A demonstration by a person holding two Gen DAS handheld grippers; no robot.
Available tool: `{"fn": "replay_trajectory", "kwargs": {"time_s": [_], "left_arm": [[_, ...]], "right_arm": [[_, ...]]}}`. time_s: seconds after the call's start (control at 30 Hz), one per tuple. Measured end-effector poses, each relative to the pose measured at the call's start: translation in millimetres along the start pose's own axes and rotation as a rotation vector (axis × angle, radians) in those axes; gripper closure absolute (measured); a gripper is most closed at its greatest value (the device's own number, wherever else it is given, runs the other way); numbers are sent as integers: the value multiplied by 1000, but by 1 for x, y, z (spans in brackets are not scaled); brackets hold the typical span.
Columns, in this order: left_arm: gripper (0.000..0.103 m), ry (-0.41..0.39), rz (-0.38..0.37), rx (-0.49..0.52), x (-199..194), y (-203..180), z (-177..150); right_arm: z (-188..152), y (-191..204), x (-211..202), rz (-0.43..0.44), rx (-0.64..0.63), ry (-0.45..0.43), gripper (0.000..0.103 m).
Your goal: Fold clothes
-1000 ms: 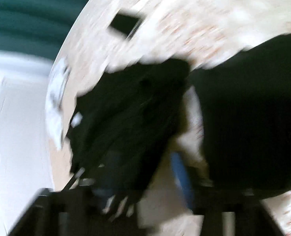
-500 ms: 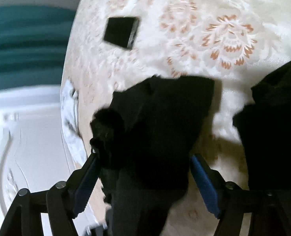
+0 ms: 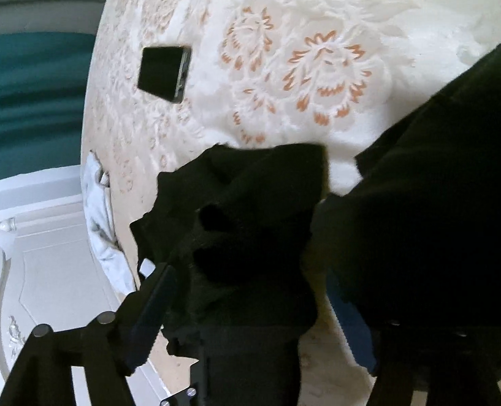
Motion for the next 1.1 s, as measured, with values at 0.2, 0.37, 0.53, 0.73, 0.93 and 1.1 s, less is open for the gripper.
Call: {"fn": "replay_trajectory", "kwargs": {"time_s": [0.2,0.37,0.53,0.73,0.93,1.1], "left_arm": [[92,5,-2,-12,4,4,0],[92,4,-1,-16,6,4,0],[92,3,-4,-36,7,9,0],[92,-6,-12,-137,1,30,0],[92,52,-104,-425,5,79,-10],[92,170,-258,-797,24,124,-42]], "right_arm": [[6,-12,27,-48,-1,59,22],[13,-12,33,-15,35,77,22],[15,-24,40,-13,97,104,36],[6,4,29,-27,6,76,80],[-8,94,20,-91,-275,26,82],[-27,168,53,-212,-499,77,82]]}}
Point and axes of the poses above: each gripper's, at about its wrist camera, not at the fingertips, and x roughly the way its jaws point, y to its left, z to its top, the point moved 7 cm from there along x, roughly the way its jaws point, and after that the axes turned 8 degrees about z, right-handed, at the moved point
